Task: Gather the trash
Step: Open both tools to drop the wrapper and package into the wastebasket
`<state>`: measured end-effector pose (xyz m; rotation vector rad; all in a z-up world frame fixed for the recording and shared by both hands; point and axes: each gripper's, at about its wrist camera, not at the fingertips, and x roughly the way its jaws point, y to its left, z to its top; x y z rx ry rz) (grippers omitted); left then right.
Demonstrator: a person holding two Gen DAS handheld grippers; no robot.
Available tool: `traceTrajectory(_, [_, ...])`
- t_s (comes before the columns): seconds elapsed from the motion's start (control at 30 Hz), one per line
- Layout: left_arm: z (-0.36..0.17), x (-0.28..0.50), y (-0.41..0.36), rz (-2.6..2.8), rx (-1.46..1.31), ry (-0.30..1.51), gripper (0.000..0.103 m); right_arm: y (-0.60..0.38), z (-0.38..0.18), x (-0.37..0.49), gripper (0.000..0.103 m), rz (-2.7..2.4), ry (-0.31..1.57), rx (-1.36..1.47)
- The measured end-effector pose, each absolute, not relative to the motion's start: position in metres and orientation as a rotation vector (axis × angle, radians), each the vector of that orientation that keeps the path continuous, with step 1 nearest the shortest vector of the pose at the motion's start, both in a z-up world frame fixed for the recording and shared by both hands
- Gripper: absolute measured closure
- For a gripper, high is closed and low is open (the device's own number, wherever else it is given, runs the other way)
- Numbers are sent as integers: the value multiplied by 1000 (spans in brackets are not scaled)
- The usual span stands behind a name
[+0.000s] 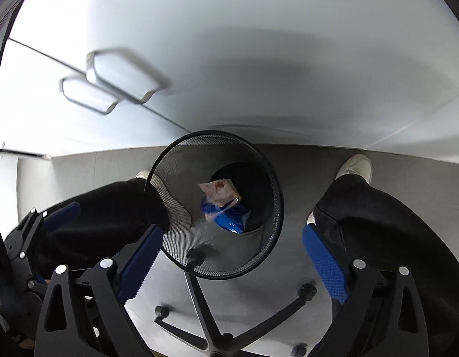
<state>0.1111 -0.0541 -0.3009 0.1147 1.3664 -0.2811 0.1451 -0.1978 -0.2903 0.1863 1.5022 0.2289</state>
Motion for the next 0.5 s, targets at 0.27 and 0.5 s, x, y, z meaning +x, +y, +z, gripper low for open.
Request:
traceTrajectory(0.27, [-312,114,-48,-252,137,1361,4,-201,-286,147,4,238,1478,189])
traceTrajectory(0.5, [-299,112,-40,-244,108,1329,4,-203,-273,139,4,221,1446,175])
